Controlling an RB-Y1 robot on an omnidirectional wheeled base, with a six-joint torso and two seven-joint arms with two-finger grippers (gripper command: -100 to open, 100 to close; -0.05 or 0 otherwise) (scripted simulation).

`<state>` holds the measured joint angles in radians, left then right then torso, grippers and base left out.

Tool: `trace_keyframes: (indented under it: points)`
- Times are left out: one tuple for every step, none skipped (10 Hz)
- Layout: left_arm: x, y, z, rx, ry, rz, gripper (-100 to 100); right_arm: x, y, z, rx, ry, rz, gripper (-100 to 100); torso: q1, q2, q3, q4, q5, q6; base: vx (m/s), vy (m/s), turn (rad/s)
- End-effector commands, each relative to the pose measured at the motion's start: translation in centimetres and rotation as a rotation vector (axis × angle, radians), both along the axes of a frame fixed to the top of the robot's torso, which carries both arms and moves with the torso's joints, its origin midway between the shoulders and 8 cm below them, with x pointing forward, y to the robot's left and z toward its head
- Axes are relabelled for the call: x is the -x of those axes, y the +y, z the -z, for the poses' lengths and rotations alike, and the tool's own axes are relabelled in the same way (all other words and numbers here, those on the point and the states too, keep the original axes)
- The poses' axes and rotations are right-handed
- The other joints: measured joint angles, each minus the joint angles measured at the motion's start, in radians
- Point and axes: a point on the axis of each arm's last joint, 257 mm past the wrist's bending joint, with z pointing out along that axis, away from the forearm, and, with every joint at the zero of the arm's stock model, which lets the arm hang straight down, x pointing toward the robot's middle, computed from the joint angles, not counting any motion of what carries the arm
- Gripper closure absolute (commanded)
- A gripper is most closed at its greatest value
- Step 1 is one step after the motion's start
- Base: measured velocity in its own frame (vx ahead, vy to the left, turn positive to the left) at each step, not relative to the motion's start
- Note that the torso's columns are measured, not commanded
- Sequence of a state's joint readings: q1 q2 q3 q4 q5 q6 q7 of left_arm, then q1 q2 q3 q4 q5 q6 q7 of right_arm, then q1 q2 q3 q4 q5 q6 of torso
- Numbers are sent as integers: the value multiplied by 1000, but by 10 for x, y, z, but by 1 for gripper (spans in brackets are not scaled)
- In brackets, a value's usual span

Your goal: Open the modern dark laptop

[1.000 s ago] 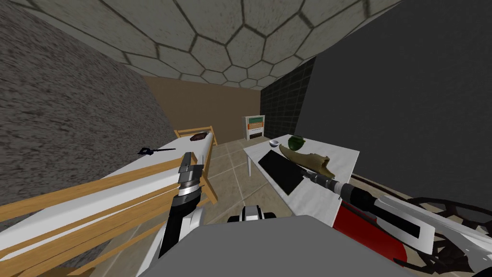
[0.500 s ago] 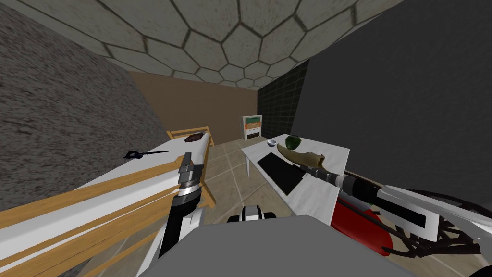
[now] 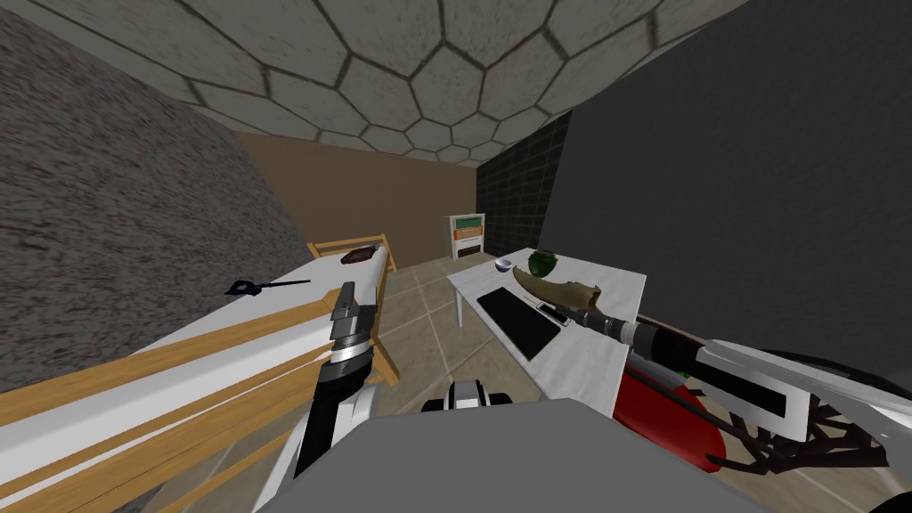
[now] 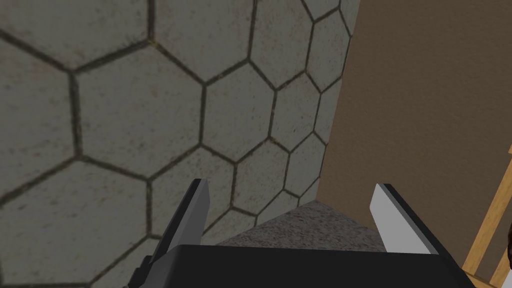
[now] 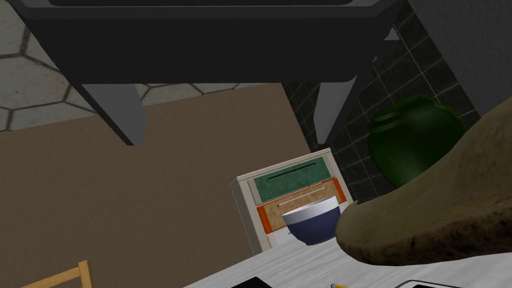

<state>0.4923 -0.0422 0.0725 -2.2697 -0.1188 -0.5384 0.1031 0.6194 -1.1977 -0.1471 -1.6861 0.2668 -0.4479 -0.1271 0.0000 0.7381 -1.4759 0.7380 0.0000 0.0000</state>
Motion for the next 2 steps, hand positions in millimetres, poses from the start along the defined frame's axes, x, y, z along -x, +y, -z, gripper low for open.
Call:
trace_keyframes:
  points:
    - [0, 0, 0, 0, 0, 0, 0, 0, 0, 0, 0, 0, 0, 0, 0, 0, 0, 0, 0, 0, 0, 0, 0]
    - [0, 0, 0, 0, 0, 0, 0, 0, 0, 0, 0, 0, 0, 0, 0, 0, 0, 0, 0, 0, 0, 0, 0]
